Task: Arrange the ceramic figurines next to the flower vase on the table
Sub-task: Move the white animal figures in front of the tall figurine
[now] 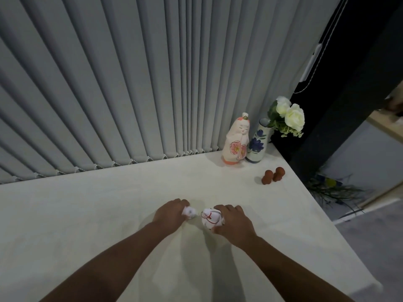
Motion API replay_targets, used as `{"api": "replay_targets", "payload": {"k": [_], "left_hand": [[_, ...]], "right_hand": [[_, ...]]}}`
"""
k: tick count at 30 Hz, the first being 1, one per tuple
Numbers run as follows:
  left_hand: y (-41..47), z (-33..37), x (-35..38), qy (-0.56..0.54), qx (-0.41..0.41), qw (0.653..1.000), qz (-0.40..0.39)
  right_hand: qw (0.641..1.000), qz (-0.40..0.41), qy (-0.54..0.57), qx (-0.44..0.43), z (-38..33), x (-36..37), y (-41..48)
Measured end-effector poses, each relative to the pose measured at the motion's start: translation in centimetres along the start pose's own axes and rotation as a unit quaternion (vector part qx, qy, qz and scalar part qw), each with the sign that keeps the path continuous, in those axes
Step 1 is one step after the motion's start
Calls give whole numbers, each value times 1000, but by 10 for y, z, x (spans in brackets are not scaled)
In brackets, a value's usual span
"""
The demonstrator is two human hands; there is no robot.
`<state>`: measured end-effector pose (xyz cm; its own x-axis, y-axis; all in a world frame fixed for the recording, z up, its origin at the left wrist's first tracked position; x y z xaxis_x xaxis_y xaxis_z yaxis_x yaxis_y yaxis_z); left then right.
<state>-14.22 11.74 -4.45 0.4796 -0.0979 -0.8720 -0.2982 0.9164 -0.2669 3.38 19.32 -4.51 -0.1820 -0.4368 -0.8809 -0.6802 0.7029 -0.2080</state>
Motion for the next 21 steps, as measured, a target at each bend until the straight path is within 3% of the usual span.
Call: {"api": "replay_targets", "payload": {"k": [7, 21], "left_hand": [[29, 25, -7, 10, 7, 1000, -13], [121, 80, -26, 20, 36, 999, -13]], "right_hand": [[997, 9, -57, -43, 7, -11, 16], [979, 33, -197, -46, 67, -94, 98]]}}
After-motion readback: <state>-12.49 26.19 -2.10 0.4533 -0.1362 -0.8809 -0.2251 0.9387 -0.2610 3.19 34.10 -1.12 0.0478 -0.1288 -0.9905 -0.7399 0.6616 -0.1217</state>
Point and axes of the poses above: each hand's wrist, its own y-axis towards the middle knuckle, its own x-axis out of the palm, z = x × y, the point moved 8 cm from there along y, towards the middle knuckle, and after that the axes turned 3 degrees about -x, right-handed, at the moved point
